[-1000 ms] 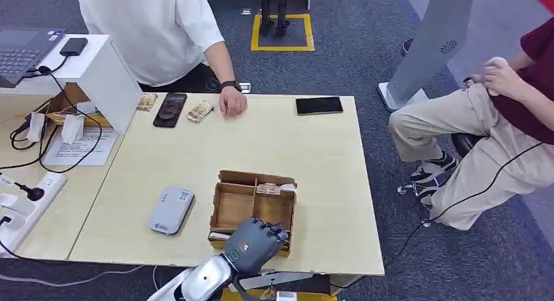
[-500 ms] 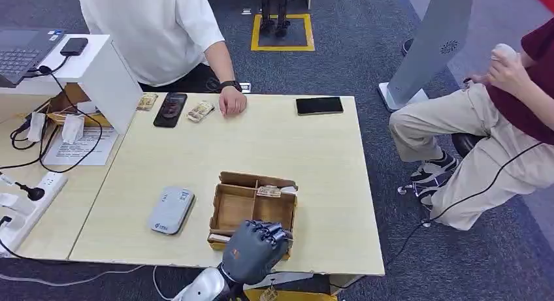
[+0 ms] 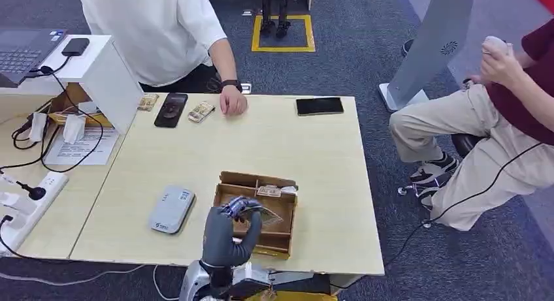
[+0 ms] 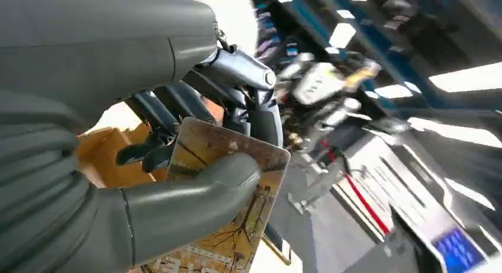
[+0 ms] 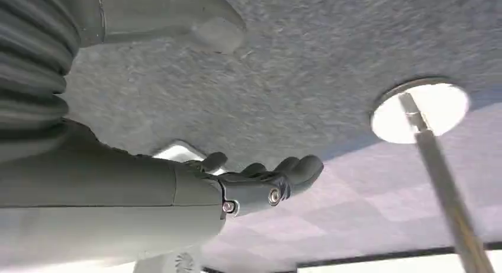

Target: Pass the card to the sensor for recognition and then transmit it.

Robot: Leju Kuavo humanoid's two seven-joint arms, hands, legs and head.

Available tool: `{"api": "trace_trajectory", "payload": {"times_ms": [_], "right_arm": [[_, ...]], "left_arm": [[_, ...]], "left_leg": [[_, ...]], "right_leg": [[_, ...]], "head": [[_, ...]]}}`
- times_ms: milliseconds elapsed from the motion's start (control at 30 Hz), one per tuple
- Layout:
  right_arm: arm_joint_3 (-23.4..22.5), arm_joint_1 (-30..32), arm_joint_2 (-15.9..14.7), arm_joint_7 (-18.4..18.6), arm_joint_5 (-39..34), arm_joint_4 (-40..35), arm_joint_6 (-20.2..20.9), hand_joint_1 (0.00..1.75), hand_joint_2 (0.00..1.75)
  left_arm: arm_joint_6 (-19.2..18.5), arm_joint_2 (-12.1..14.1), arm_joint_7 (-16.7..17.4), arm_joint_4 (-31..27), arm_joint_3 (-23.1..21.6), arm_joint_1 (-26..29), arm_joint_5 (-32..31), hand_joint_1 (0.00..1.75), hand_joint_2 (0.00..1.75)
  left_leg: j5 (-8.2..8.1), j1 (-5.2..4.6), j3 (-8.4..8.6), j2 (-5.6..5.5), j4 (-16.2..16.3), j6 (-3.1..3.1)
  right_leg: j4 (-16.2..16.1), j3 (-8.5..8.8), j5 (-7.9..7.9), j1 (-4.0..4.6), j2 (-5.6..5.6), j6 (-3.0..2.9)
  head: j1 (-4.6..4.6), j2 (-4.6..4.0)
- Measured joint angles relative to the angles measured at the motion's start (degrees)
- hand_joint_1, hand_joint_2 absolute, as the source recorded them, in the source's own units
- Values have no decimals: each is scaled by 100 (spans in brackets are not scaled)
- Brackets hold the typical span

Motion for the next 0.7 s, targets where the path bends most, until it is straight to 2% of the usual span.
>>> {"api": "trace_trajectory", "payload": {"times_ms": [100,200,467,700], "right_arm": [[-509,-237,17,-28,6,146,0,0,175],[-831,-404,44,-81,-70,251,0,0,175],[-1105,-623,46,-166,-64,369,0,0,175],[-1153,-694,46,-144,2,426,0,0,175]], "left_arm": [[0,-59,-31,-4,157,-3,297,175,175],[4,-142,-42,-48,316,-35,541,175,175],[0,-301,245,-48,786,-393,734,175,175],[-35,-365,457,-28,1097,-614,585,175,175]], "left_leg": [[3,0,0,-2,0,0],[3,0,0,0,1,0],[3,-1,0,-1,1,0],[3,0,0,-1,1,0]], "right_leg": [[0,1,1,0,-3,0],[0,0,1,0,1,-1],[0,0,1,-1,0,0],[0,-1,1,0,1,-1]], "head": [[0,0],[0,0],[2,0],[0,0]]}}
